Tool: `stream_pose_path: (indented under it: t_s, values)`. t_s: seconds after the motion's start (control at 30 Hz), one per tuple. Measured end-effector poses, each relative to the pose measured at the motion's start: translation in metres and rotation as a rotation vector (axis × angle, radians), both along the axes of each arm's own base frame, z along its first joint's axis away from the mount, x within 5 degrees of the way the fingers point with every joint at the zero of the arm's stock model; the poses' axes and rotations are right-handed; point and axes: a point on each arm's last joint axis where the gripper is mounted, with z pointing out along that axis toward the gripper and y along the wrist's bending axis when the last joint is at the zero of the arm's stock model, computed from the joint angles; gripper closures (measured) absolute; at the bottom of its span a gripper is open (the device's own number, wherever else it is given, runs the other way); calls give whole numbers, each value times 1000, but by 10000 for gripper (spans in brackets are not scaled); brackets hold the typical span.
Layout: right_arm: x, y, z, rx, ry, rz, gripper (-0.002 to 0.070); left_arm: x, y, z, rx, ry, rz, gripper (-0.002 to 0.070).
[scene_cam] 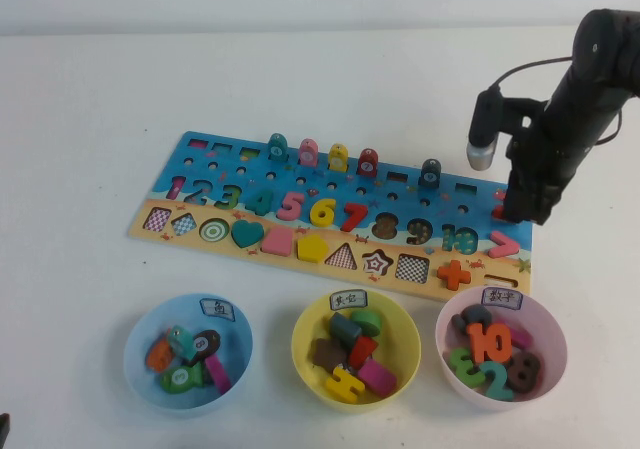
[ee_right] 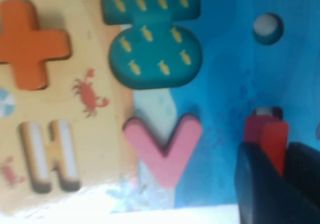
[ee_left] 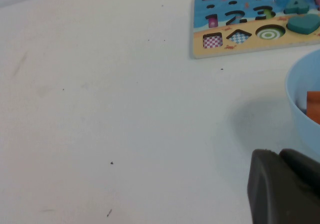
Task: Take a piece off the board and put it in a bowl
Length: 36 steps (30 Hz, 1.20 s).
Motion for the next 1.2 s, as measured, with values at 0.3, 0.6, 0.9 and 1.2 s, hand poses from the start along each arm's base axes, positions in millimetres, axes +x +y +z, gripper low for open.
stream_pose_path:
  t_s: [0.3,0.6,0.9,1.2]
  values:
    - [0,4,64,70,-86,-33,605,0,0,0,0,0,0,680]
    - [-33,5,125,144,-163,-87,605,0,0,0,0,0,0,680]
    - [-137,75,105,123,-77,263,605,0,0,0,0,0,0,679]
    - [-162,155,44,156,-31,412,605,0,0,0,0,0,0,680]
